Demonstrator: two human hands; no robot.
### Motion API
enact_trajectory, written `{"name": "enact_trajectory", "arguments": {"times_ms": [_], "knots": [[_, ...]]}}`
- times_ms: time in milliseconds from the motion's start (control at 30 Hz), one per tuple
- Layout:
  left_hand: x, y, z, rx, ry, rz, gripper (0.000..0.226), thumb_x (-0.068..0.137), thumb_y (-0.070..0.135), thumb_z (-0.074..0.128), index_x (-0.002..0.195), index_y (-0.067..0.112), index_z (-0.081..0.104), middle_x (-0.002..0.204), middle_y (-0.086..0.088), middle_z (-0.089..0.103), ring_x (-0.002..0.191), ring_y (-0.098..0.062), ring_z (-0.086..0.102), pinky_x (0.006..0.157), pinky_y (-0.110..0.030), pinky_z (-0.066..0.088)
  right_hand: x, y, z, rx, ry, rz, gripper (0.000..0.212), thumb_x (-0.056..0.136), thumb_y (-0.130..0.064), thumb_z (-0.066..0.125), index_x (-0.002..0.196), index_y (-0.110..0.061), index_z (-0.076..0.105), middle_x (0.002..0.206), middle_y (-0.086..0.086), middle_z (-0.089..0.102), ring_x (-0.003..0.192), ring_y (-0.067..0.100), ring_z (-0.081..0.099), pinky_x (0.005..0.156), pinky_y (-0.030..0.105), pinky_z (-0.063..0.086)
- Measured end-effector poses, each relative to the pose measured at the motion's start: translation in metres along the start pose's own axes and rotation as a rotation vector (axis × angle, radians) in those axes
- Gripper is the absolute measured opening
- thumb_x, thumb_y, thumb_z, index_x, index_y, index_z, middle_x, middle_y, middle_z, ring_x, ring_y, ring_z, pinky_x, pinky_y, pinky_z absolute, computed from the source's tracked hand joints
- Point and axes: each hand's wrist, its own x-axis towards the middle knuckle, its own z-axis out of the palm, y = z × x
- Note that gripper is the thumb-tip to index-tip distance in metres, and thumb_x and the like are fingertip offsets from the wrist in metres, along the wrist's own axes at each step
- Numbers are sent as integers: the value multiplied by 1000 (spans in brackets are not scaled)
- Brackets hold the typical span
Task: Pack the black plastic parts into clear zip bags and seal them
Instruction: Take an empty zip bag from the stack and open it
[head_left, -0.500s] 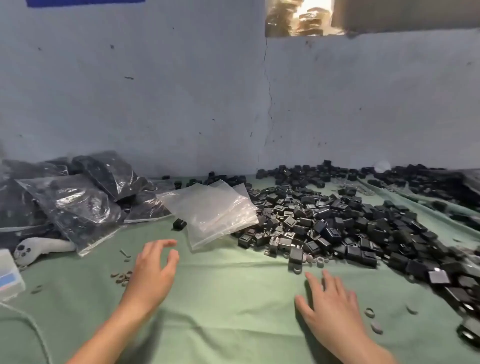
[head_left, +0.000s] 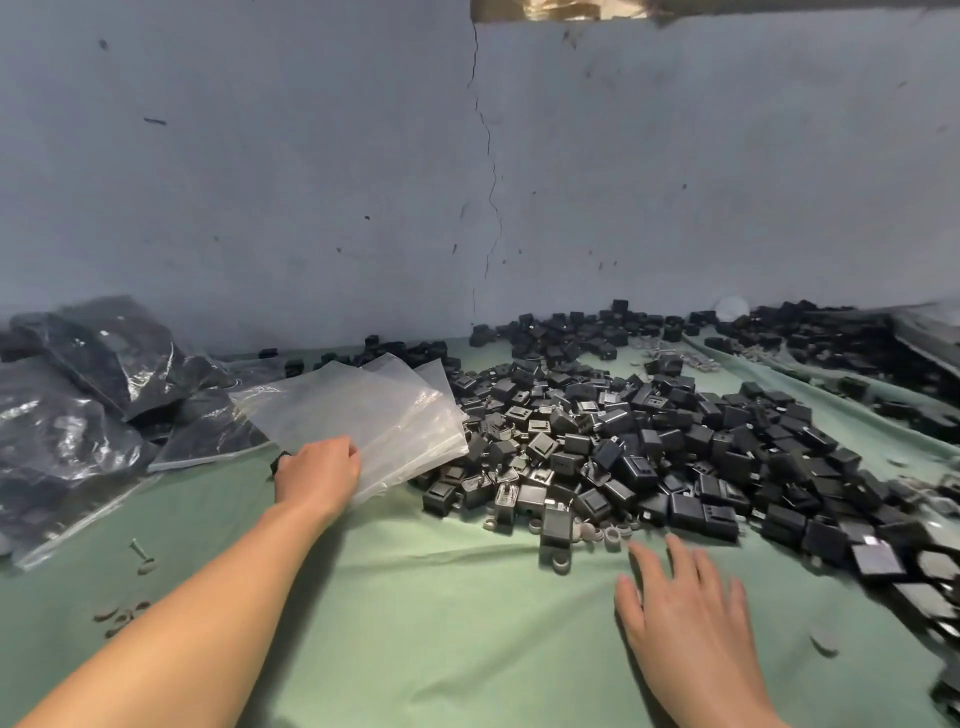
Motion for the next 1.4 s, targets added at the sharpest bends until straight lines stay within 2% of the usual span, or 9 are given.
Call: {"name": "enact_trajectory", "arguments": {"times_ms": [200, 433, 600, 733, 967, 1100, 1167, 1300, 1400], "knots": [[-56, 9, -34, -83, 326, 123, 22, 99, 32, 44, 93, 18, 59, 86, -2, 68, 71, -29, 55, 68, -35, 39, -4, -17, -4, -78, 72, -20, 55, 105, -41, 23, 158, -32, 10, 165, -1, 17, 153, 21, 12, 123, 43, 11], [-212, 2, -40, 9, -131, 235, 13, 97, 43, 34, 97, 31, 29, 90, 6, 51, 82, -17, 50, 69, -32, 39, 5, -54, 8, -17, 31, -300, 64, 107, -35, 34, 159, -36, -4, 168, -5, -3, 155, 15, -5, 124, 38, -8], [-243, 1, -41, -67, -176, 316, 15, 96, 27, 34, 103, 36, 24, 109, 16, 35, 116, -7, 41, 85, -23, 34, 15, -63, 11, -57, 101, -313, 49, 105, -28, 44, 153, -26, 34, 149, 5, 37, 128, 24, 41, 111, 34, 34], [-250, -8, -43, -125, -165, 344, 15, 95, 27, 35, 101, 37, 26, 108, 18, 35, 111, 0, 40, 79, -18, 29, 15, -57, 7, -1, 145, -272, 40, 102, -29, 52, 140, -19, 50, 118, 2, 41, 103, 18, 44, 95, 30, 44], [-240, -36, -45, -105, -77, 538, 37, 77, 12, 55, 94, 37, 33, 89, 27, 51, 85, 7, 51, 84, -9, 33, -4, -69, -21, 806, 123, -139, 14, 99, -34, 58, 112, -31, 61, 114, 1, 56, 88, 5, 64, 66, 10, 49], [-233, -49, -44, -87, 84, 757, 19, 69, 19, 46, 79, 34, 54, 101, 19, 68, 103, -6, 62, 89, -26, 40, -25, -84, -30, 1127, 30, -221, 24, 92, -43, 56, 110, -30, 66, 102, -2, 73, 96, 11, 69, 87, 31, 56], [-226, -51, -44, -107, 105, 740, 15, 70, 17, 50, 70, 30, 57, 111, 9, 69, 104, -16, 62, 84, -27, 43, -32, -87, -36, 1109, 68, -286, 26, 93, -47, 55, 112, -33, 65, 104, -9, 72, 97, 7, 68, 85, 27, 55], [-213, -53, -32, -177, -17, 540, 33, 78, 10, 74, 88, 39, 64, 139, 8, 51, 127, -19, 49, 96, -33, 44, -43, -94, -36, 1071, -16, -336, 27, 92, -47, 53, 112, -33, 62, 105, -13, 70, 98, 1, 67, 83, 17, 53], [-204, -54, -29, -294, -110, 469, 64, 87, -4, 54, 122, 50, 58, 151, 20, 27, 144, -7, 18, 118, -28, 14, -53, -103, -24, 1105, -120, -294, 27, 90, -40, 55, 111, -27, 65, 102, -11, 72, 94, 5, 69, 79, 20, 54]]}}
